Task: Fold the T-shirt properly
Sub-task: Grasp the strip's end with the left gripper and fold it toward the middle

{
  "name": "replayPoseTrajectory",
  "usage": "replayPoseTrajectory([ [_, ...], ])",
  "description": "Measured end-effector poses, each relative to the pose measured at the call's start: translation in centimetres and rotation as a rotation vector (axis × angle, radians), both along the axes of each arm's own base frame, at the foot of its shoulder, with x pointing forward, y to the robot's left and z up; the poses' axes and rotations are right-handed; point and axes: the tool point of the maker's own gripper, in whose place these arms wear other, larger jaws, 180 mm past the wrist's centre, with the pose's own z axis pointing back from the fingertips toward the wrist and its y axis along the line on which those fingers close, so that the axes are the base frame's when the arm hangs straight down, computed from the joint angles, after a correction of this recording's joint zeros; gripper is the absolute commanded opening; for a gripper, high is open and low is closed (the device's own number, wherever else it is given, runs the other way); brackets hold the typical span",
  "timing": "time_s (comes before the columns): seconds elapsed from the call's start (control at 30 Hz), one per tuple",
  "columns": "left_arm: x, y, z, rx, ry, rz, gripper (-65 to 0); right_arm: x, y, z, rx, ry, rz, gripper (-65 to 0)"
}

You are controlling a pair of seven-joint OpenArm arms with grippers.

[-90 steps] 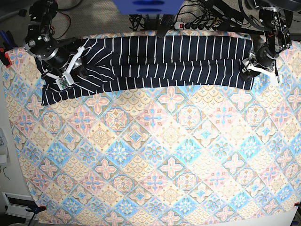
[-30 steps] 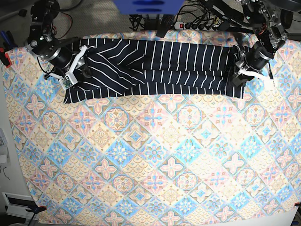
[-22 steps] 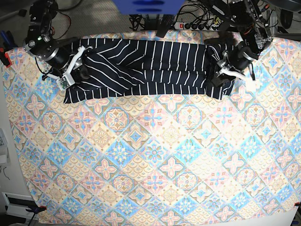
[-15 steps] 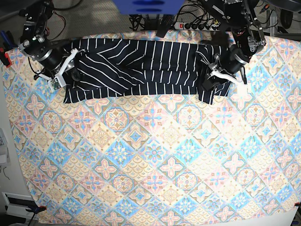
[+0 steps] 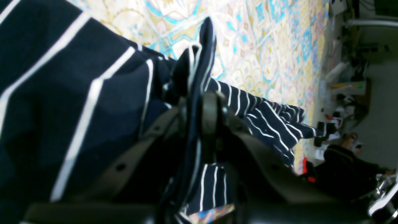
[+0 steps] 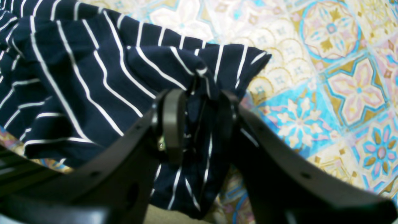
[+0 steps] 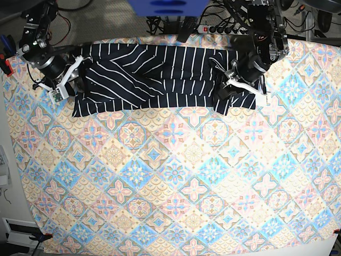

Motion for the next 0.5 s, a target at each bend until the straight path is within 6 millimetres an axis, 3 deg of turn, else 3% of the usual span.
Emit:
replayPoseTrajectory([
  [0.13,1.1,0.2,0.6,0.001,-0.030,0.004,-63.0,0.4,0.0,0.2,0.000,-0.008,-0.001,-47.0],
  [0.33,1.5,-0.1,-0.6,-0.017,0.004,0.002,-63.0,0.7,0.0,0.4,0.000,-0.018,0.000,-47.0],
  [0.5,1.0,-3.9,-0.6,-0.035,0.007,-0.137,-62.9,0.6,0.0,0.3,0.001,-0.016,-0.001,-47.0],
])
